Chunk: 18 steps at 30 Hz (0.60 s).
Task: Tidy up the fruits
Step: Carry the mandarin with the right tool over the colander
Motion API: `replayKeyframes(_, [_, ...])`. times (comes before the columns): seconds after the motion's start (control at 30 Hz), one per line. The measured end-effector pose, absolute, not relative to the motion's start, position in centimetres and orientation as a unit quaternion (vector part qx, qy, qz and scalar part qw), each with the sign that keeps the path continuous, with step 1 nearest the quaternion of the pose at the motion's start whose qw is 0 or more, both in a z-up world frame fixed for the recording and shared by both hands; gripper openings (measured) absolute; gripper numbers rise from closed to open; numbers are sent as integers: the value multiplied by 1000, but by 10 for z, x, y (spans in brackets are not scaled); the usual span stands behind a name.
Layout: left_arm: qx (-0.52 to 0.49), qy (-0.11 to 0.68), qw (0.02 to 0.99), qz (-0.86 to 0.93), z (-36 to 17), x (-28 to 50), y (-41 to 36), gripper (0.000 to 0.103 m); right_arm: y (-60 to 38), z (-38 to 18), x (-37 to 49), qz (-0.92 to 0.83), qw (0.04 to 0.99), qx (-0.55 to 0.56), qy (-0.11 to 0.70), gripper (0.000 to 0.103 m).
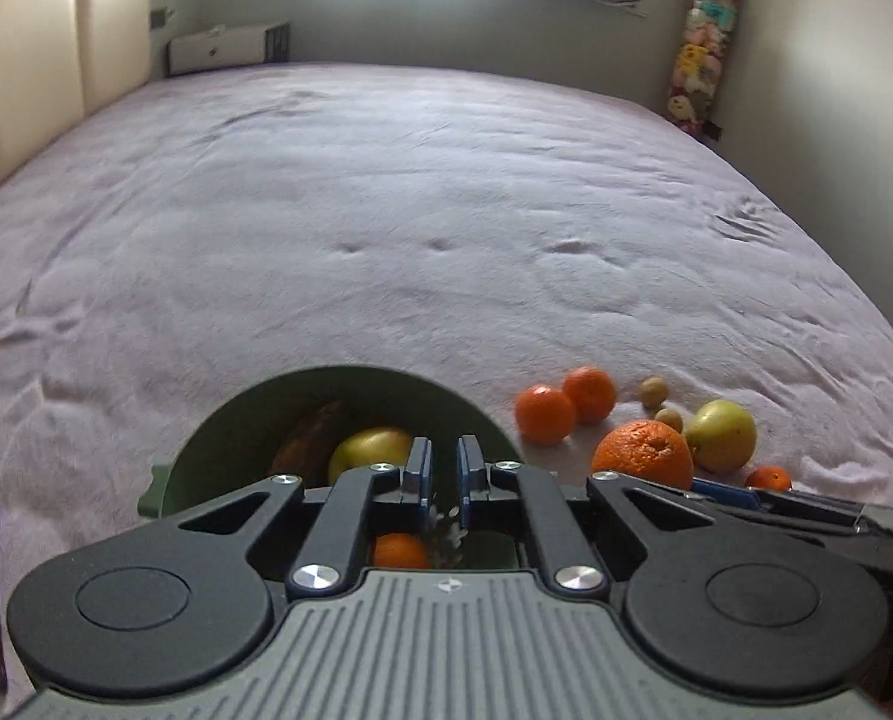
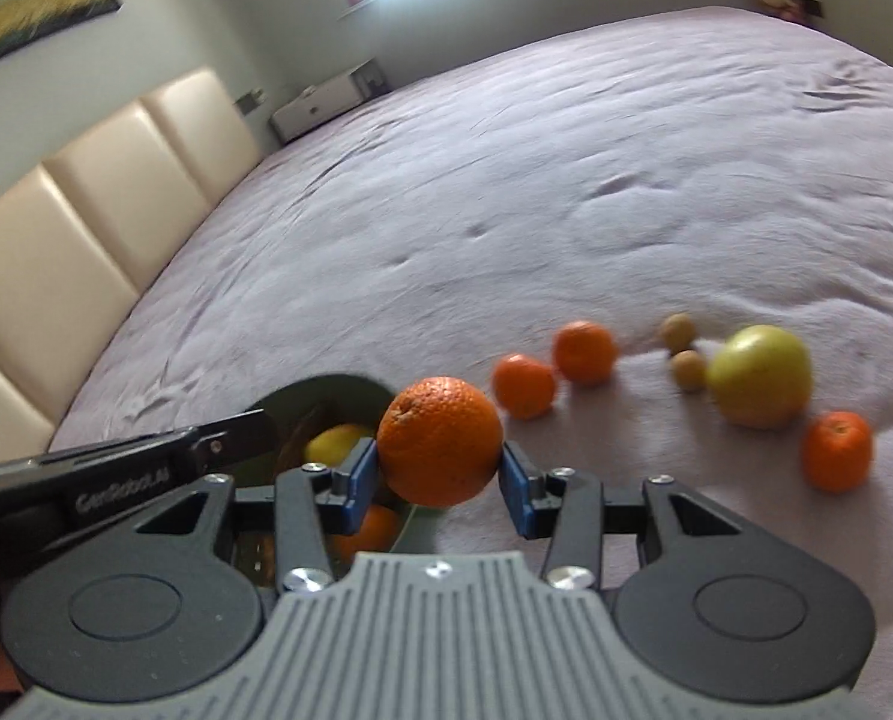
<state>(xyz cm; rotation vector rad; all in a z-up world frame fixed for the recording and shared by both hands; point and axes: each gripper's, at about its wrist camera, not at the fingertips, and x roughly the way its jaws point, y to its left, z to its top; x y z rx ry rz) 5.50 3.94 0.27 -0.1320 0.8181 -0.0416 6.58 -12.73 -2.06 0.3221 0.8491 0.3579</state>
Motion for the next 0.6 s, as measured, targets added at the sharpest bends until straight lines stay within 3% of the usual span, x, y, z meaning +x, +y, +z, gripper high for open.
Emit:
replayKeyframes(0.37, [-163,430,888,-3,-10,54,99,10,-114,-27,70,182,877,142,422,42])
replayKeyframes(0.6, [-191,456,869,20,-28,55,123,10,-78,-21,64,245,879,70,404,42])
